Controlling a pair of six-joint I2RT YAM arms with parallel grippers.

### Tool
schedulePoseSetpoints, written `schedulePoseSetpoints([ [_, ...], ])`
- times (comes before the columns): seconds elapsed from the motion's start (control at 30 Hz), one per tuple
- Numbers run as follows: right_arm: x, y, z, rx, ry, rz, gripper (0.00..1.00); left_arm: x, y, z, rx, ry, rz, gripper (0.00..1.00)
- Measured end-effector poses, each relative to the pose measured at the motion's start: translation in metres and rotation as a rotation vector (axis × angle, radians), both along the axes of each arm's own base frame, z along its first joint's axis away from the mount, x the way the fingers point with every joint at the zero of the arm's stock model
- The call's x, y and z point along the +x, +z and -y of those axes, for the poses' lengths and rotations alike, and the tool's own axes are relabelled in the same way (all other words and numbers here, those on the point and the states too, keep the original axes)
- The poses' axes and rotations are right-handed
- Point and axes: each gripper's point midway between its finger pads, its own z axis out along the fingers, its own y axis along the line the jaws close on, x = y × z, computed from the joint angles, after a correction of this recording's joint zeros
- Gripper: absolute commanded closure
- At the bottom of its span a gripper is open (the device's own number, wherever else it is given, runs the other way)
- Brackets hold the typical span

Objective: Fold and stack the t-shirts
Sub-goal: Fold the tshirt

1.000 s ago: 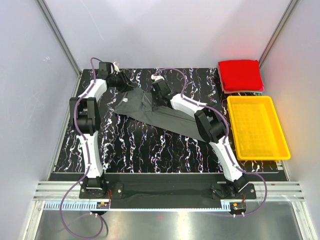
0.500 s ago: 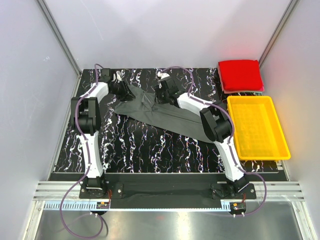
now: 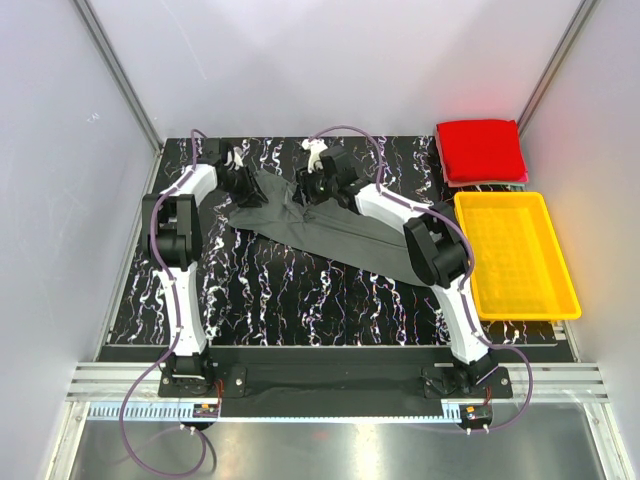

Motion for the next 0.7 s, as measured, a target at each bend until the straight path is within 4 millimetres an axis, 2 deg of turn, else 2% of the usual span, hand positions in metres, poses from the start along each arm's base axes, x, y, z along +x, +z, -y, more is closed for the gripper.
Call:
schedulePoseSetpoints([
  [0.23,-0.013,0.001,-0.013,-0.028,0.066,0.016,0.48,-0.001,-0.004,-0.001,0.008,0.000,-0.009,0.66],
  [0.4,-0.010,0.000,-0.020,-0.038,0.079,0.019,0.48,-0.002,-0.005,-0.002,0.013,0.000,-0.011,0.66],
  [0.6,-0.012,-0.020,-0.017,-0.079,0.085,-0.019,0.47,0.000,-0.003,-0.003,0.018,0.002,-0.007,0.66],
  [0.7,-0.012,-0.028,-0.016,-0.097,0.087,-0.032,0.51,0.001,-0.002,-0.003,0.019,0.003,-0.006,0.66],
])
